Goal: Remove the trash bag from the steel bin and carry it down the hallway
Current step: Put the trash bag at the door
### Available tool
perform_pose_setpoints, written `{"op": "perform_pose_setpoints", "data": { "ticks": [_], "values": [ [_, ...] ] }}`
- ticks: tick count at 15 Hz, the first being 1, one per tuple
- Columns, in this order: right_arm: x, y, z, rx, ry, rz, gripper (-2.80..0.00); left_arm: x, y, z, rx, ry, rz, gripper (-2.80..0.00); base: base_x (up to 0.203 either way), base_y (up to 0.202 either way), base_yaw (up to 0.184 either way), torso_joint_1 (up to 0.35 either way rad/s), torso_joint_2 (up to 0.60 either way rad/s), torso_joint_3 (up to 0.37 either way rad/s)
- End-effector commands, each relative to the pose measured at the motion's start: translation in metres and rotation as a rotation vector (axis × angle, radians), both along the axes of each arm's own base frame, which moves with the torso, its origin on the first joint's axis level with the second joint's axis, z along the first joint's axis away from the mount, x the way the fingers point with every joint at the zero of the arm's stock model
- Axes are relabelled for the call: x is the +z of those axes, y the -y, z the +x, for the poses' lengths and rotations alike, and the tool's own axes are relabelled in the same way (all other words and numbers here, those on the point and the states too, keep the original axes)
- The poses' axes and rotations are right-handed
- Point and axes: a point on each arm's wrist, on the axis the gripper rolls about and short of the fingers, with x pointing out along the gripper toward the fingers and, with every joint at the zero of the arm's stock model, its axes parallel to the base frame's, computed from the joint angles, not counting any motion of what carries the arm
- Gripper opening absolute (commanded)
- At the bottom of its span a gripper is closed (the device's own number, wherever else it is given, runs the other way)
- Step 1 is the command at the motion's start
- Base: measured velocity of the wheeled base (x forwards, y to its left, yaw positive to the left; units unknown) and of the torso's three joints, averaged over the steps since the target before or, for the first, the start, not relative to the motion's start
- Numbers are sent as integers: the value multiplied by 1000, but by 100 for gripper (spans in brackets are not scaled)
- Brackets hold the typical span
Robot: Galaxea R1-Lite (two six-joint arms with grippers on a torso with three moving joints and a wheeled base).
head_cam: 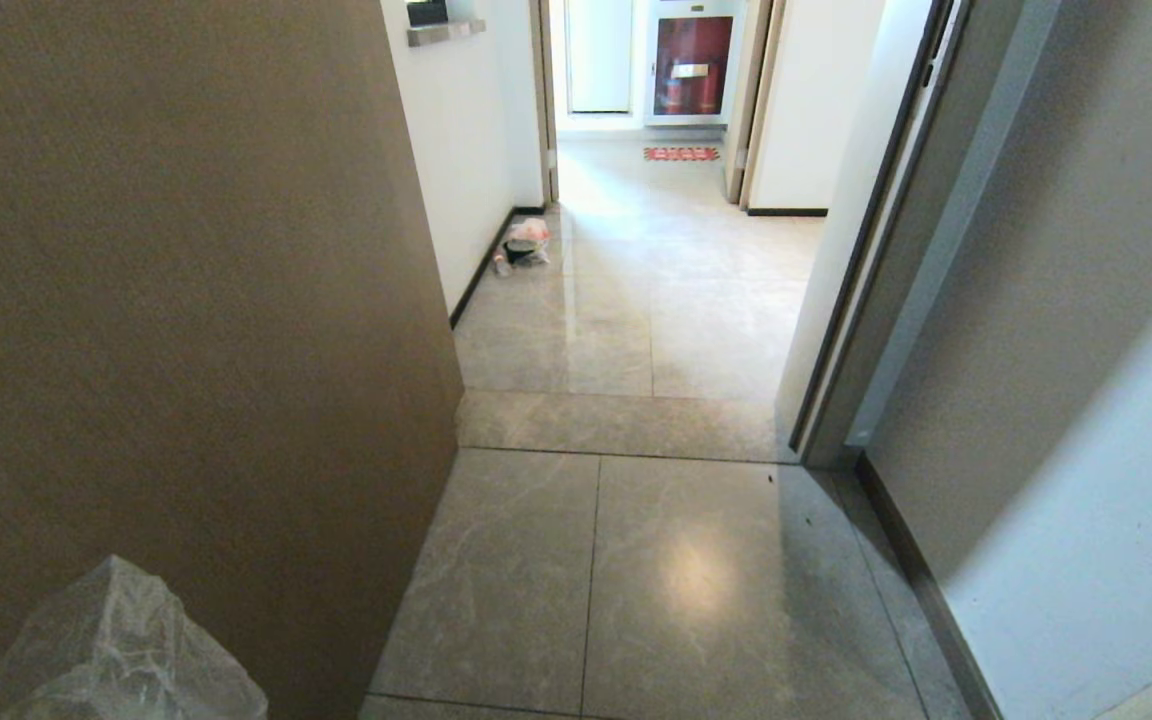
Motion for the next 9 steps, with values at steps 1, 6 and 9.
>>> {"op": "perform_pose_setpoints", "data": {
  "ticks": [1, 6, 9],
  "values": [
    [0, 0, 0, 0, -1, 0, -280, 0, 0, 0, 0, -2, 0, -280, 193, 0, 0, 0, -2, 2],
    [0, 0, 0, 1, -1, 0, -280, 0, 0, 0, 0, -2, -2, -280, 192, 0, 2, 4, 0, 1],
    [0, 0, 0, 0, -1, 0, -280, 0, 0, 0, 0, -2, -1, -280, 192, 0, 2, 5, 1, 2]
  ]
}}
